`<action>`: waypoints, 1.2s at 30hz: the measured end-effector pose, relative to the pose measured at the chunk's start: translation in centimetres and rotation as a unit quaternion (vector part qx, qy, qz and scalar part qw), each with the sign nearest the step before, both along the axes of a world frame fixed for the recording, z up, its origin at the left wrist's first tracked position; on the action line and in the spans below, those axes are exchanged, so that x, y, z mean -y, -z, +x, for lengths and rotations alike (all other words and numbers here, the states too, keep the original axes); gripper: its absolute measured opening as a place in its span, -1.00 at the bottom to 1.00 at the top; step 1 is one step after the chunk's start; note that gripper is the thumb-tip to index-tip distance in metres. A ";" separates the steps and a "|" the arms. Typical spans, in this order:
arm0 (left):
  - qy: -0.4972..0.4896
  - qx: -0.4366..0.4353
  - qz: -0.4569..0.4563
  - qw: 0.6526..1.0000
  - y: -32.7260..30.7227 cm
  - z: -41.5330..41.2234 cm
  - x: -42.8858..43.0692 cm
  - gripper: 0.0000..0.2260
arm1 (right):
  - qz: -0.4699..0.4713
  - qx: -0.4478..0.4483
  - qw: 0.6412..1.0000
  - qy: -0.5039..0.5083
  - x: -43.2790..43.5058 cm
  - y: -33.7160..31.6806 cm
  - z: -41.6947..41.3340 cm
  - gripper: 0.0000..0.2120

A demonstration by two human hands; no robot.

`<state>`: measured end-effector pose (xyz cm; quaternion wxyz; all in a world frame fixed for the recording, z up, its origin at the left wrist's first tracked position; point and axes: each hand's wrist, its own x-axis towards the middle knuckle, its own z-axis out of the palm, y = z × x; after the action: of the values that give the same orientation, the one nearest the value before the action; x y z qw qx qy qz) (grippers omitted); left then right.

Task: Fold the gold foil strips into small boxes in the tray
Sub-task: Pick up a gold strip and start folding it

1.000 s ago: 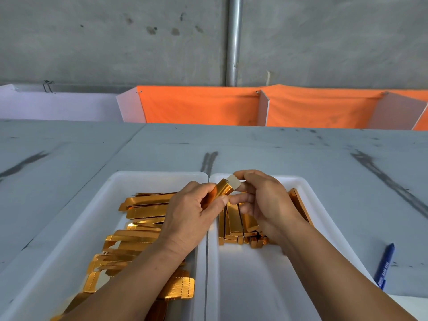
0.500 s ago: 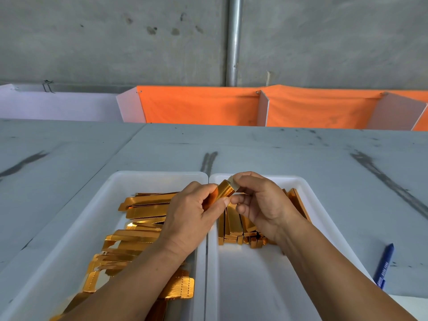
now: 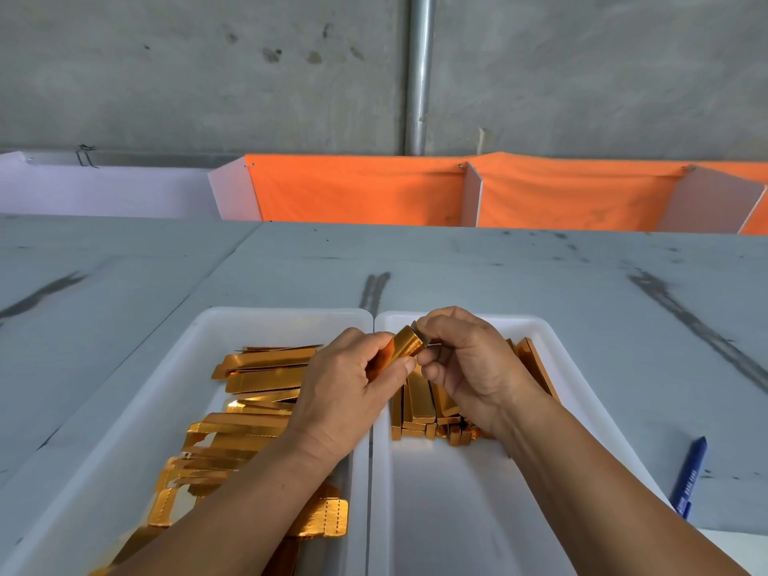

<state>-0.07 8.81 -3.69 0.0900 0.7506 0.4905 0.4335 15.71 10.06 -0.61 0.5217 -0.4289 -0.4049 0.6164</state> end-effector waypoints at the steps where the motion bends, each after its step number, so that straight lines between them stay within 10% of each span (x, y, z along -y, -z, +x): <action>1: 0.000 0.002 0.002 1.000 0.0 0.0 0.0 -0.58 | 0.000 -0.001 1.000 -0.002 0.0 0.0 0.0 -0.96; 18: -0.015 0.011 -0.008 1.000 -0.3 0.0 0.0 -0.53 | 0.034 0.006 0.999 -0.006 0.1 -0.3 0.2 -0.84; 32: -0.010 -0.006 0.003 1.000 -0.1 0.2 0.0 -0.54 | 0.141 0.321 0.928 0.125 0.5 0.4 -0.5 -0.78; 36: -0.012 0.010 -0.001 1.000 0.0 0.0 -0.1 -0.58 | 0.084 0.167 0.979 0.088 0.5 -0.2 -0.1 -0.81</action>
<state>-0.10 8.90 -3.67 0.0903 0.7400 0.4993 0.4415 15.59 9.53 -0.42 0.5333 -0.5141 -0.4971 0.4519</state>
